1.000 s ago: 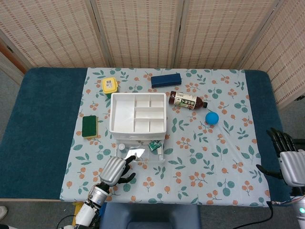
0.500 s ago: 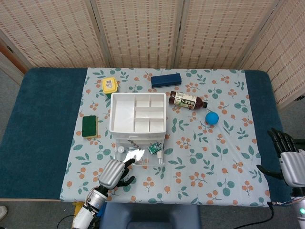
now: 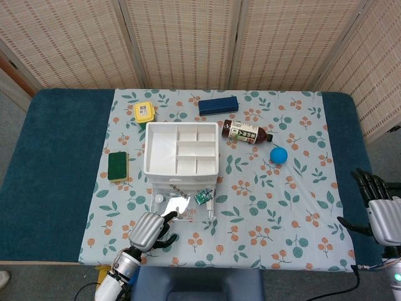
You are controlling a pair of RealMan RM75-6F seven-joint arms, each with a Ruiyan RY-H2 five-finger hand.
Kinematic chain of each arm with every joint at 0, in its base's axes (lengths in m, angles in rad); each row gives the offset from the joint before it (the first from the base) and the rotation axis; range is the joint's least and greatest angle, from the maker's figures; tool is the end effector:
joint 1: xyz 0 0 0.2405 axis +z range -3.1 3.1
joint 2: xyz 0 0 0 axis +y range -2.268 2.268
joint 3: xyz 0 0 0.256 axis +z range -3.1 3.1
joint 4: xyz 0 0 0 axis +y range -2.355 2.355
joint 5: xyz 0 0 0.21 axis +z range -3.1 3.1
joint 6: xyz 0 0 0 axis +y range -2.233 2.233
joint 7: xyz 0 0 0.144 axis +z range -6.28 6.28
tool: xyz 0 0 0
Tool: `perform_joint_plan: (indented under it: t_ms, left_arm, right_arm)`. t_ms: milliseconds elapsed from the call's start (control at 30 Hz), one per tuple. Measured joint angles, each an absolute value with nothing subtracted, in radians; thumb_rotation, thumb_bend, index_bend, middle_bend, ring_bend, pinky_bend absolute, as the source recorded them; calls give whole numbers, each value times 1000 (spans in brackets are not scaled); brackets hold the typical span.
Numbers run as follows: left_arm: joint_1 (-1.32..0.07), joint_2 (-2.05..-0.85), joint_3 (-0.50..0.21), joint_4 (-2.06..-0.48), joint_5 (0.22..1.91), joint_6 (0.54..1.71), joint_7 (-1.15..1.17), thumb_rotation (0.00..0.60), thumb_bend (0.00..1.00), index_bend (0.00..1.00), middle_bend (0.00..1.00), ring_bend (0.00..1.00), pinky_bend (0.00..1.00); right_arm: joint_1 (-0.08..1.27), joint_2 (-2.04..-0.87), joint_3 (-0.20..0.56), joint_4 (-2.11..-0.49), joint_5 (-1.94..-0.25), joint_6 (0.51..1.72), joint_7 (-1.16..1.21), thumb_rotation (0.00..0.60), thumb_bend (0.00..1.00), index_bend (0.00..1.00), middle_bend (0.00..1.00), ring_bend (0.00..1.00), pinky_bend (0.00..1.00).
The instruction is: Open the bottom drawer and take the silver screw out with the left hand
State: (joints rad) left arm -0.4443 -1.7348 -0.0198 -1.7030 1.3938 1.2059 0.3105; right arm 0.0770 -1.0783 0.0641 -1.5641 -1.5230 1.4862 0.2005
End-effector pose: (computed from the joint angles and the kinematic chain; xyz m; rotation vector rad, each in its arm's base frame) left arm -0.1209 0.2099 -0.0556 -1.8067 -1.2294 -1.2299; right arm -0.3203 -0.1824 0.1783 1.3455 -0.9717 1.0099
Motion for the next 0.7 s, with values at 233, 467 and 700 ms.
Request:
perform_joint_plan:
  t_ms: [233,467,700]
  left_arm:
    - [-441,-1733,-17,-1709,1399,1205,317,585,308,350,946,956,1000]
    - [-439,-1728,-16,-1716,1409,1206,317,582,308,225,942,955,1000]
    - [-433,-1710,-9,-1739,1421,1213,326,584,308,165,942,954,1000]
  right_arm:
    - [78,-1080,64,-1562,-1523,1485,202,600,131,0,0,0,0]
    - [78,-1080,65,-1560,-1523,1486,205,600,131,0,0,0,0]
    - [79,-1078,69,-1558,-1523,1490,208,600,130,0,0,0,0]
